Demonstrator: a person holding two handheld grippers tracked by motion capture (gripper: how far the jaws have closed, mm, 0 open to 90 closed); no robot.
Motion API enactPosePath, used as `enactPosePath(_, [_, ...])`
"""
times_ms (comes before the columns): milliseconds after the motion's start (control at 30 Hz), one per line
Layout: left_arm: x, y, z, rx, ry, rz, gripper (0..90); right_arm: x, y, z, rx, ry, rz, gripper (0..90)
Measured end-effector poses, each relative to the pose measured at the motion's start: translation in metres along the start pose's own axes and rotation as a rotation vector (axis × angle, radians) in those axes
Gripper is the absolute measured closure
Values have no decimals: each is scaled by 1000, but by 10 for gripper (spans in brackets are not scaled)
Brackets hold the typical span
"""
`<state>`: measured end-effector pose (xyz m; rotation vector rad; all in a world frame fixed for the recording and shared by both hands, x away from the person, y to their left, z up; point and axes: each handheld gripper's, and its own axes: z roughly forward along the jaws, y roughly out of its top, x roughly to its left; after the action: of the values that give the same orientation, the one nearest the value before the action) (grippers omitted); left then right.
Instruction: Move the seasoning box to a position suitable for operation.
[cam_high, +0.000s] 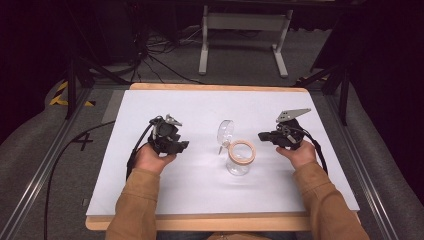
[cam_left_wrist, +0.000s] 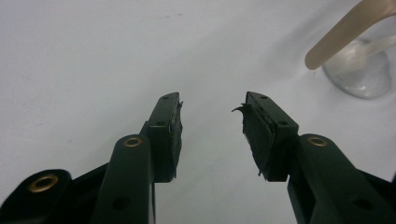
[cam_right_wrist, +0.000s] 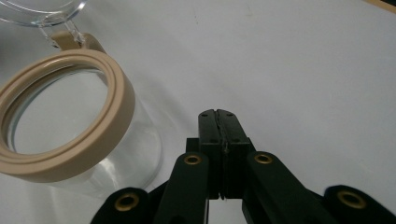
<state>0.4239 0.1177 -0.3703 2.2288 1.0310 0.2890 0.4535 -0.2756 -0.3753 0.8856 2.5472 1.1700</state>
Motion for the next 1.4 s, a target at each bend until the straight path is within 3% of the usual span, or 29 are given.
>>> enactPosePath(300, [-10, 5, -6, -7, -51, 37, 561, 6, 1, 3, -9, 32, -36, 897])
enactPosePath(333, [-11, 5, -6, -11, -57, 25, 561, 7, 1, 3, -6, 36, -37, 897])
enactPosePath(567, [-17, 8, -10, -6, -99, 49, 558, 20, 2, 20, 41, 73, -75, 897])
enactPosePath(767, [-19, 8, -11, -7, -118, 53, 543, 24, -1, 32, 78, 75, -87, 896])
enactPosePath(1100, [-22, 9, -11, 1, -120, 69, 540, 22, -3, 37, 96, 90, -77, 898])
enactPosePath(1400, [-20, 12, -10, 25, -141, 68, 689, 27, -5, 34, 108, 114, -90, 898])
